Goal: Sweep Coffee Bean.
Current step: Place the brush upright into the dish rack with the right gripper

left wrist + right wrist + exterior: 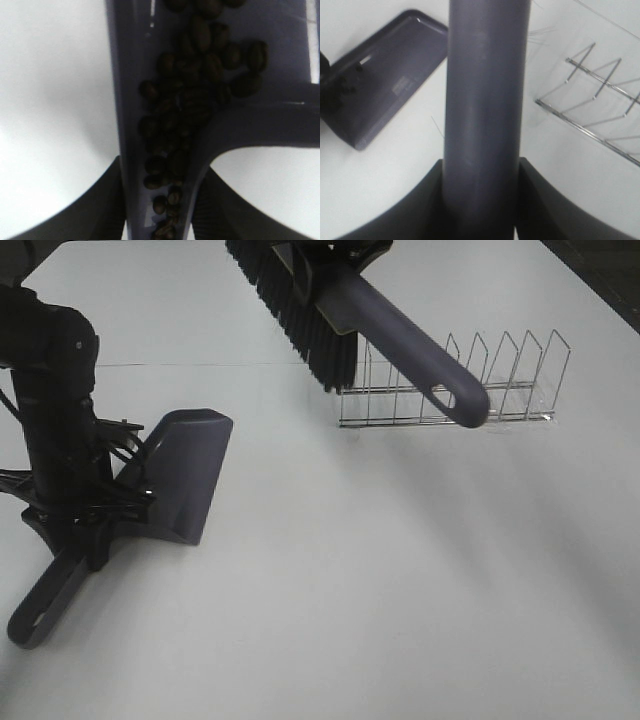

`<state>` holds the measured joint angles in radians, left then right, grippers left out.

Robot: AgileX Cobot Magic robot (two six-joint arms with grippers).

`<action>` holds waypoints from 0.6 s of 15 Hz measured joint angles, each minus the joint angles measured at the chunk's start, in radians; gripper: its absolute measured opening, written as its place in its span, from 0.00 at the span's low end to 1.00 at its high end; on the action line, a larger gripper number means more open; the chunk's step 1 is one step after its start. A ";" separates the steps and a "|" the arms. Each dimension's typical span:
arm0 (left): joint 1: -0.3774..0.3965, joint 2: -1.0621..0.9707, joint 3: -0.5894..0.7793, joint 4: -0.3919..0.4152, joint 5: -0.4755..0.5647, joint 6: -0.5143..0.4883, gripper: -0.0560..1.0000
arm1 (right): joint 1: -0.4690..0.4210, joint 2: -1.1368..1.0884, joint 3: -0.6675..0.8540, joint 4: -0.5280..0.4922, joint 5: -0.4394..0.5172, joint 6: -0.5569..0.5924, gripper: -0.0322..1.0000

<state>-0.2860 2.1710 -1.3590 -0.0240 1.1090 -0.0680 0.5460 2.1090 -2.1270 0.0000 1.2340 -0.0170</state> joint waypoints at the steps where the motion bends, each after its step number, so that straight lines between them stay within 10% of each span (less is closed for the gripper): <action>1: 0.020 0.000 0.000 -0.001 0.000 -0.018 0.37 | 0.000 -0.058 0.076 -0.017 0.000 0.000 0.33; 4: 0.035 0.000 0.000 -0.002 0.000 -0.030 0.37 | -0.002 -0.192 0.279 -0.072 -0.001 0.000 0.33; 9: 0.035 0.000 0.000 -0.006 0.000 -0.063 0.37 | -0.250 -0.335 0.727 -0.074 -0.054 0.087 0.33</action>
<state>-0.2510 2.1710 -1.3590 -0.0300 1.1090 -0.1310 0.2960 1.7740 -1.4000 -0.0740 1.1800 0.0700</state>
